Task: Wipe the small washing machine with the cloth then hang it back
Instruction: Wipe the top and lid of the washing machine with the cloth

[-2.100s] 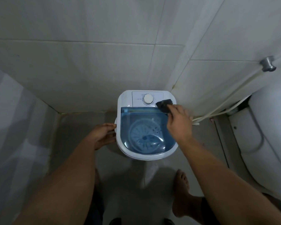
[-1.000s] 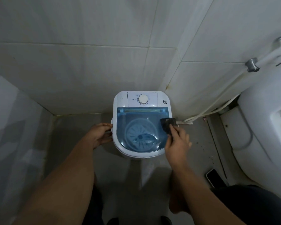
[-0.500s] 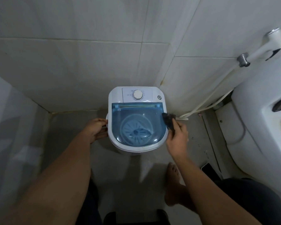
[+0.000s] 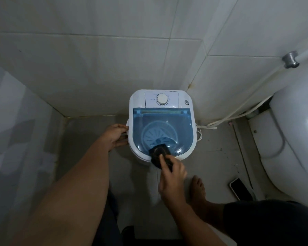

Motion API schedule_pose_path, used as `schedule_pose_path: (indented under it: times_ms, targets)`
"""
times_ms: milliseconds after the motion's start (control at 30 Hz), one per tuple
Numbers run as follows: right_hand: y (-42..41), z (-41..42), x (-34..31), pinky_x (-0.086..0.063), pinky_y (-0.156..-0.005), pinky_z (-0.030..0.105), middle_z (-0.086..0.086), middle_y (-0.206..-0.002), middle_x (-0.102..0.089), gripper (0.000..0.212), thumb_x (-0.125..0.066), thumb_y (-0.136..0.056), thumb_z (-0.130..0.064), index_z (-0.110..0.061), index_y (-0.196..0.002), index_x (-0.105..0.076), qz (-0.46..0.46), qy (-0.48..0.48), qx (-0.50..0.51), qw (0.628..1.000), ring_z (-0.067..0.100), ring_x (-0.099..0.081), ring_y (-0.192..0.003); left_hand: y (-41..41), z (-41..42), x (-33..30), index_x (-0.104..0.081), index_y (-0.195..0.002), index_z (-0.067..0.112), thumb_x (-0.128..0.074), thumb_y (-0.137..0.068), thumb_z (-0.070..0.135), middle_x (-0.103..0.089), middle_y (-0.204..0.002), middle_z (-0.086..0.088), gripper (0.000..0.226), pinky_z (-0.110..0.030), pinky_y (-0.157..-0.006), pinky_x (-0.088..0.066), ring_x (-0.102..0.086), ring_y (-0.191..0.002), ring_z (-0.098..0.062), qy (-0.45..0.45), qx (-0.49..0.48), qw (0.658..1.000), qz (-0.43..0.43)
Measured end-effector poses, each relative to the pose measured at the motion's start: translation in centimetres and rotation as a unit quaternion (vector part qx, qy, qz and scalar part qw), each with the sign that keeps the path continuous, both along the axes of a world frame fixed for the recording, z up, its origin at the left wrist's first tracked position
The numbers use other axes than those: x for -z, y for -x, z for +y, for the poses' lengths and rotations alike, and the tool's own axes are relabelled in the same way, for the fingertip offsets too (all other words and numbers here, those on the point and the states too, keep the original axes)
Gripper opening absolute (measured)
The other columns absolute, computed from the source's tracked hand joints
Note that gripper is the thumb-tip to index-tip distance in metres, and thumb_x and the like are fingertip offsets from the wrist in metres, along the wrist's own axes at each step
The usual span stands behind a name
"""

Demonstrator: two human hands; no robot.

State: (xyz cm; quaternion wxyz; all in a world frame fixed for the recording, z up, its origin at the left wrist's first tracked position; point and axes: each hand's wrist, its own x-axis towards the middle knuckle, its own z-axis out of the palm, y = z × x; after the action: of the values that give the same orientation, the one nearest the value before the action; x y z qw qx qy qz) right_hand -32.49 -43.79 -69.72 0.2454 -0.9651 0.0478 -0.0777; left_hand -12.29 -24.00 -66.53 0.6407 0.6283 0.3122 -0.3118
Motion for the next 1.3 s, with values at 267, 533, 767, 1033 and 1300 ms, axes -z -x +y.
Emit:
schedule_pose_path:
  times_ms: [267, 533, 767, 1033, 1300]
  targets:
    - [-2.8, 3.3, -2.6, -0.042, -0.095, 0.047, 0.011, -0.14, -0.049, 0.064, -0.059, -0.084, -0.006, -0.018, -0.146, -0.051, -0.029, -0.035, -0.087, 0.995, 0.032, -0.051, -0.12, -0.1, 1.4, 0.0, -0.067, -0.125, 0.008, -0.063, -0.098, 0.024, -0.071, -0.125, -0.012, 0.032, -0.034, -0.074, -0.06, -0.07, -0.105, -0.023, 0.073, 0.03, 0.996, 0.038]
    - [-1.9, -2.4, -0.6, -0.044, -0.092, 0.06, 0.019, -0.138, -0.046, 0.061, -0.048, -0.089, -0.012, -0.019, -0.15, -0.047, -0.017, -0.011, 0.151, 0.988, 0.039, -0.049, -0.116, 0.2, 1.8, -0.1, -0.07, -0.119, 0.011, -0.06, -0.099, 0.04, -0.073, -0.12, -0.012, 0.037, -0.039, -0.08, -0.062, -0.071, -0.109, -0.026, 0.09, 0.01, 0.995, 0.04]
    - [-1.2, 4.1, 0.1, -0.041, -0.088, 0.051, 0.015, -0.139, -0.045, 0.063, -0.05, -0.084, -0.014, -0.018, -0.148, -0.051, -0.004, 0.058, 0.015, 0.998, 0.038, -0.048, -0.117, 0.0, 2.0, -0.2, -0.071, -0.114, 0.012, -0.054, -0.096, 0.058, -0.074, -0.112, -0.008, 0.052, -0.036, -0.078, -0.059, -0.071, -0.101, -0.023, 0.081, 0.023, 0.996, 0.043]
    - [-3.9, 8.3, -0.3, -0.04, -0.087, 0.049, 0.015, -0.135, -0.046, 0.067, -0.047, -0.081, -0.013, -0.02, -0.148, -0.047, 0.018, 0.114, -0.077, 0.99, 0.037, -0.049, -0.111, -0.6, 3.8, 0.9, -0.071, -0.117, 0.012, -0.032, -0.095, 0.053, -0.066, -0.128, -0.013, 0.06, -0.046, -0.107, -0.039, -0.056, -0.121, -0.031, 0.126, 0.009, 0.988, 0.083]
    - [-13.5, 10.0, -5.8, -0.045, -0.106, 0.039, 0.009, -0.122, -0.05, 0.054, -0.053, -0.094, -0.014, -0.018, -0.147, -0.05, 0.04, -0.254, -0.008, 0.966, 0.027, -0.054, -0.113, -0.3, 3.8, 1.4, -0.068, -0.092, 0.015, -0.041, -0.089, 0.034, -0.066, -0.097, -0.009, 0.034, -0.038, -0.082, -0.041, -0.058, -0.086, -0.026, 0.152, 0.012, 0.985, 0.076]
